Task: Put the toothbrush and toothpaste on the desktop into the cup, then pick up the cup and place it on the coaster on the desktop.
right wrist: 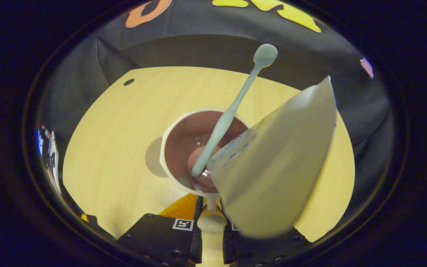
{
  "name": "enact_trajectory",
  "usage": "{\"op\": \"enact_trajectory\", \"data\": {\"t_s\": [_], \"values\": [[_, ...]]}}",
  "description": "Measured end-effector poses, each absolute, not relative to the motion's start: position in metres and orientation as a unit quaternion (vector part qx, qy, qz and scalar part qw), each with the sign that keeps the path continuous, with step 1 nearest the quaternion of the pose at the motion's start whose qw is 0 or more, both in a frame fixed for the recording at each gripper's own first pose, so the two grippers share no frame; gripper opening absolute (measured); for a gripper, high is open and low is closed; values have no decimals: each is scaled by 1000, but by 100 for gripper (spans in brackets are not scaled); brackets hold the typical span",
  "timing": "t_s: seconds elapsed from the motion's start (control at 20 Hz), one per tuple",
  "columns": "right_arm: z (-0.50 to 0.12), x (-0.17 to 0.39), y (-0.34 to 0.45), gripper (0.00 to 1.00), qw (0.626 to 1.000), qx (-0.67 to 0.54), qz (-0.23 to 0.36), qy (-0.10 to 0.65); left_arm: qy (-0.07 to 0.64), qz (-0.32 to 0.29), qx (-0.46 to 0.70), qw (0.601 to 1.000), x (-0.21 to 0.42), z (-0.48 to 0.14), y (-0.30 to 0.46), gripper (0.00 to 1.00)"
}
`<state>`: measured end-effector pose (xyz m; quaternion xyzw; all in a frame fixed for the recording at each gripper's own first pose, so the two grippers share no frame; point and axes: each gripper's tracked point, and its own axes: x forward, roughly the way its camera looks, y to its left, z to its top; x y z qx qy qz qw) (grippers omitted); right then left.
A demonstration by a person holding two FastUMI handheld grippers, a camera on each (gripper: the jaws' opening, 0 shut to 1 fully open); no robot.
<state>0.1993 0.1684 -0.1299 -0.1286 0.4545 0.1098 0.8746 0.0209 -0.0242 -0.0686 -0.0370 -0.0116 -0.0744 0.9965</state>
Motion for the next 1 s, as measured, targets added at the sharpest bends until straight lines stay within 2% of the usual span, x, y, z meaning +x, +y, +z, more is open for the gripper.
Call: {"op": "enact_trajectory", "data": {"t_s": [0.55, 0.65, 0.75, 0.8, 0.95, 1.0], "values": [[-126, 199, 169, 22, 854, -172, 150, 467, -9, -83, -44, 996, 18, -72, -25, 95], [-126, 197, 170, 28, 862, -175, 155, 451, -2, -84, -50, 995, 19, -77, -24, 95], [-113, 188, 174, 28, 868, -160, 167, 440, 4, -84, -54, 995, 21, -79, -26, 95], [-107, 186, 177, 41, 870, -153, 172, 436, 8, -85, -55, 995, 22, -81, -27, 95], [-101, 172, 177, 67, 875, -144, 188, 422, 10, -77, -45, 996, 23, -84, -23, 95], [-102, 169, 174, 80, 879, -139, 187, 416, 10, -74, -42, 996, 24, -83, -21, 95]]}}
